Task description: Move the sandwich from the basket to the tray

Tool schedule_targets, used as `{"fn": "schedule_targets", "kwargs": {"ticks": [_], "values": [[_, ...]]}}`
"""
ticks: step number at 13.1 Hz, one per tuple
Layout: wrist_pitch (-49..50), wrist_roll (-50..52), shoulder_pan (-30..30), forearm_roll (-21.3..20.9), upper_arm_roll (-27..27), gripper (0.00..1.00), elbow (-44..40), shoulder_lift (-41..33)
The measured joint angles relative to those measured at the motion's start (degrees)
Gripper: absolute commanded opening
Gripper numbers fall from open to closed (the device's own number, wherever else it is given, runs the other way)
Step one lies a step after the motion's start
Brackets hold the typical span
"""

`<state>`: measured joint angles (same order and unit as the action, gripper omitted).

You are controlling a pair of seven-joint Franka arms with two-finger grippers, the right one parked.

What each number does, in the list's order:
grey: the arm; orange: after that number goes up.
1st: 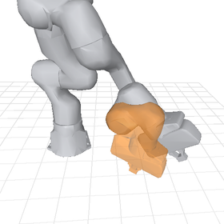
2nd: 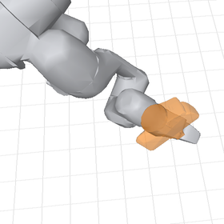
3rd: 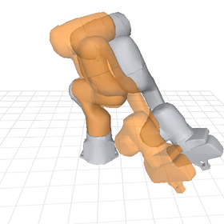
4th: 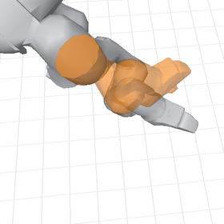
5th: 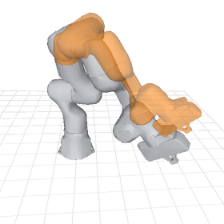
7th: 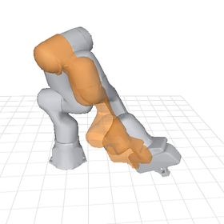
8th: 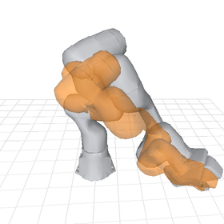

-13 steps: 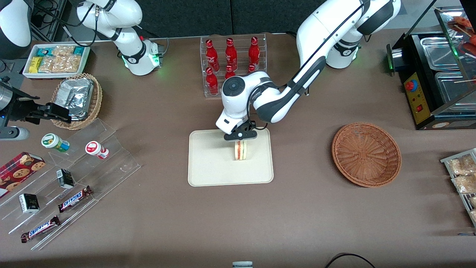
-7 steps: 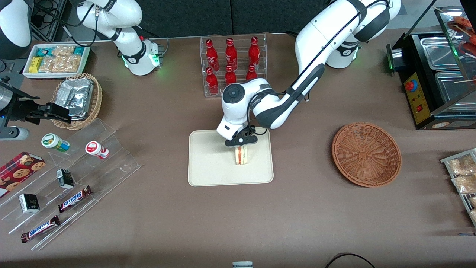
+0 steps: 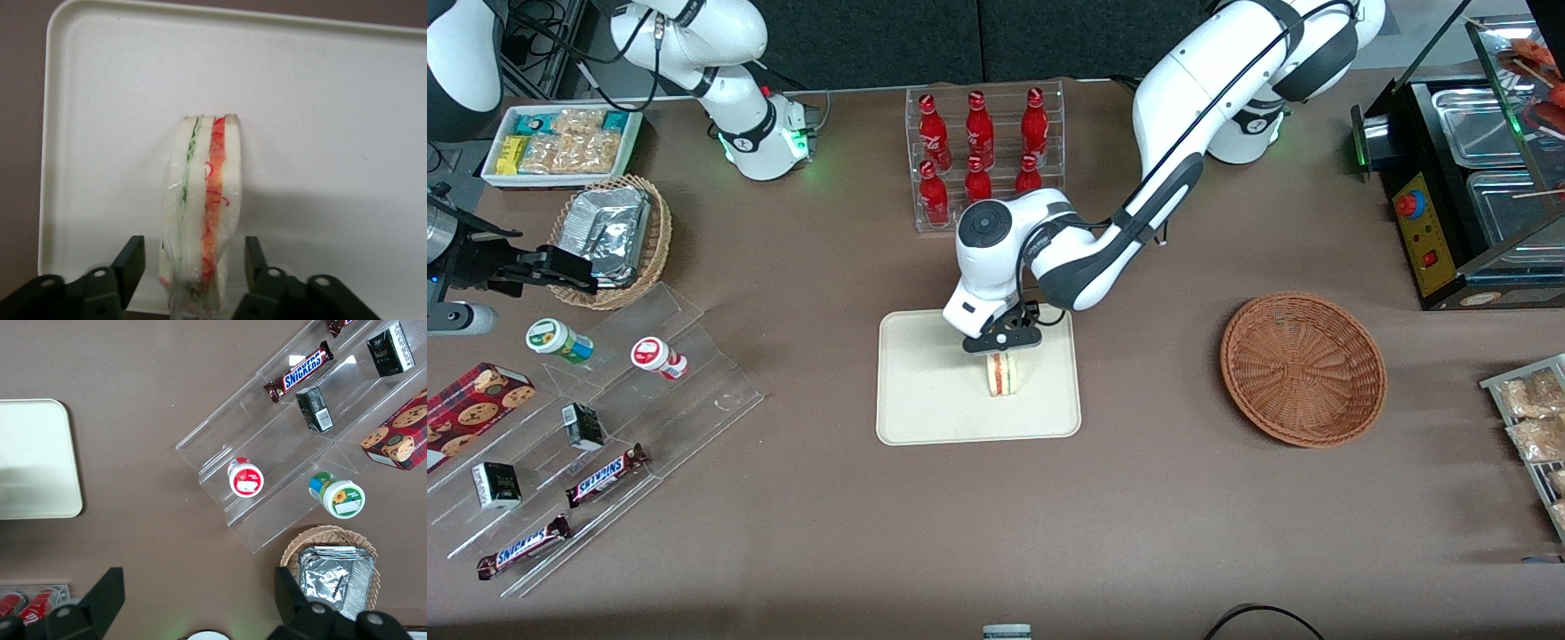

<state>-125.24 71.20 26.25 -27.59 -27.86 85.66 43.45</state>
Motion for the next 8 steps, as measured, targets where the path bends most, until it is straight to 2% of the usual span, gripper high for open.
{"fn": "schedule_targets", "kwargs": {"ticks": [3, 6, 8], "values": [[6.3, 0.1, 0.0, 1.0, -0.2, 1.00, -1.5, -4.5], [14.5, 0.3, -0.6, 4.3, 0.0, 1.00, -1.9, -12.2], [19.7, -0.4, -3.3, 7.7, 0.0, 1.00, -2.1, -17.4]]}}
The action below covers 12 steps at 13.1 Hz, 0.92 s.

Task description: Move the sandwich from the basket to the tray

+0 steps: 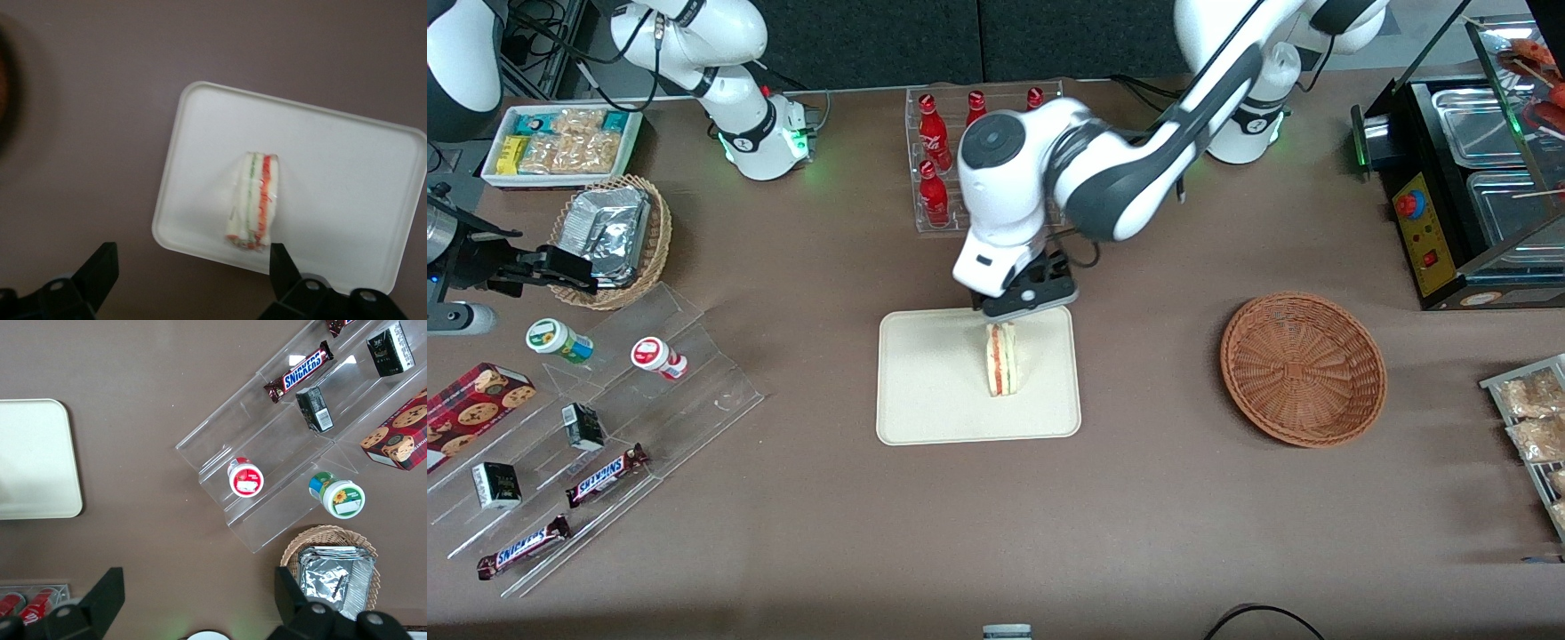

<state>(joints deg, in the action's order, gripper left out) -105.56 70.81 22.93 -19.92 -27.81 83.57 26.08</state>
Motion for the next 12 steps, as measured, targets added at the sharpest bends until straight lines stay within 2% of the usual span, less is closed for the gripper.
{"fn": "schedule_targets", "kwargs": {"ticks": [6, 10, 12], "values": [[18.1, -15.9, -12.6, 8.0, 0.6, 1.00, -1.6, -13.9], [25.5, -33.9, -23.9, 12.0, 1.1, 1.00, -1.7, -19.2], [28.6, -43.2, -27.1, 13.5, 4.2, 1.00, -1.7, -21.5]]}}
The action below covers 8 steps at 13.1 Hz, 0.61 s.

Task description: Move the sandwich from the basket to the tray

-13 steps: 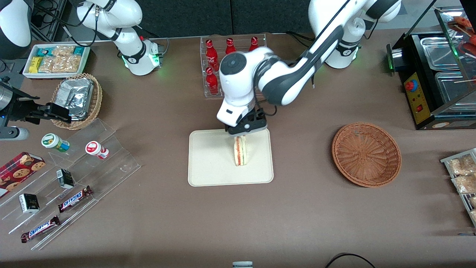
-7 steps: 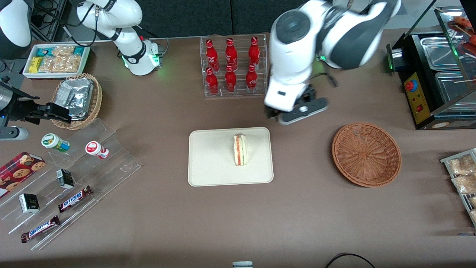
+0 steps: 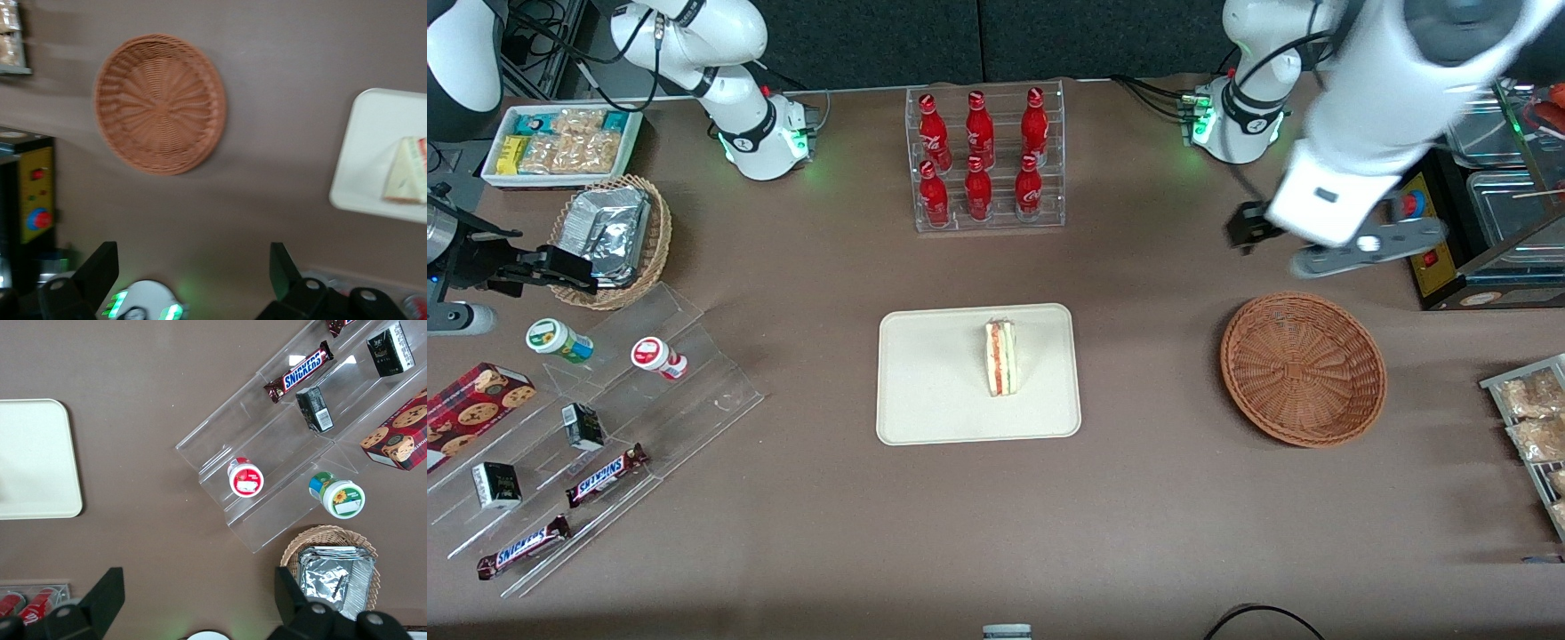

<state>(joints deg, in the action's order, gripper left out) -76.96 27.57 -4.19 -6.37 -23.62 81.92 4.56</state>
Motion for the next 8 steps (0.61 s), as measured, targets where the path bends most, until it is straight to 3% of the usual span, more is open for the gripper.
{"fn": "schedule_targets", "kwargs": {"ticks": [4, 8], "values": [[5.0, -17.3, 2.9, 5.4, 17.3, 1.00, 0.4, -6.3], [5.3, -21.8, 5.8, 6.2, 22.2, 1.00, 7.3, -14.2]]}}
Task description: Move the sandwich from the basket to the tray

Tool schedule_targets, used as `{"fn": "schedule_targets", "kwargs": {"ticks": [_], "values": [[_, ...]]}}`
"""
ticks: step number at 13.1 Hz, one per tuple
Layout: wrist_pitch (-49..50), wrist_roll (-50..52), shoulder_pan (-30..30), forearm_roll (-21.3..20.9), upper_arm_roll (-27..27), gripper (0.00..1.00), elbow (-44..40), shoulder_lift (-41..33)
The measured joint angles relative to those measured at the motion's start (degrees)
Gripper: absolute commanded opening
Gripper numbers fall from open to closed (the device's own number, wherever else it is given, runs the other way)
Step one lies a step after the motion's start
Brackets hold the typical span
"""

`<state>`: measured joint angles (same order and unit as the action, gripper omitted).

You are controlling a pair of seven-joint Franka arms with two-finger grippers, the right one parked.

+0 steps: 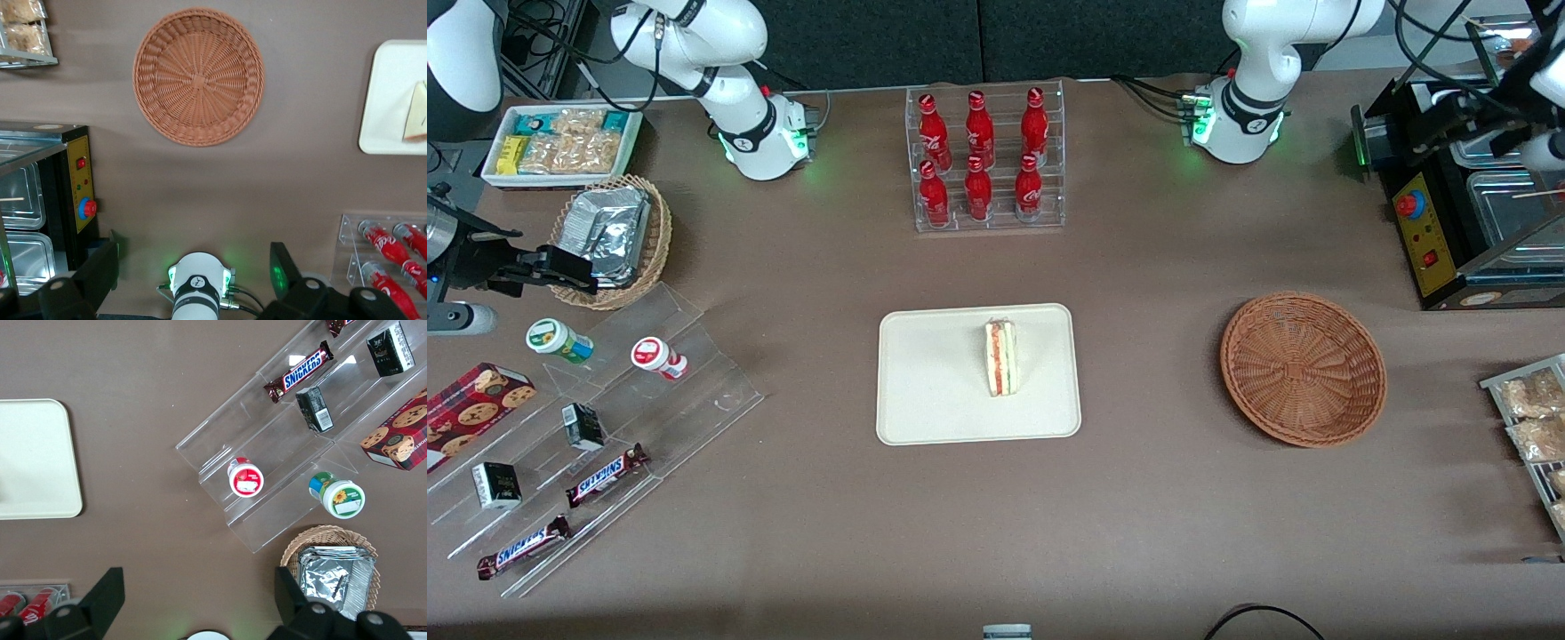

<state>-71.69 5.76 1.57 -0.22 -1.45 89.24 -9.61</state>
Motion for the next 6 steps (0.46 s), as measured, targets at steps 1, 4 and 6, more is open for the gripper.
{"fn": "schedule_targets", "kwargs": {"ticks": [1, 4, 6], "values": [[-0.2, 0.0, 0.6, 0.2, 0.0, 1.00, 1.1, -0.8], [-0.2, 0.0, 0.9, 0.6, 0.6, 1.00, 1.8, -1.0], [-0.4, 0.0, 0.9, 0.6, 1.5, 1.00, 1.6, -1.1]]}}
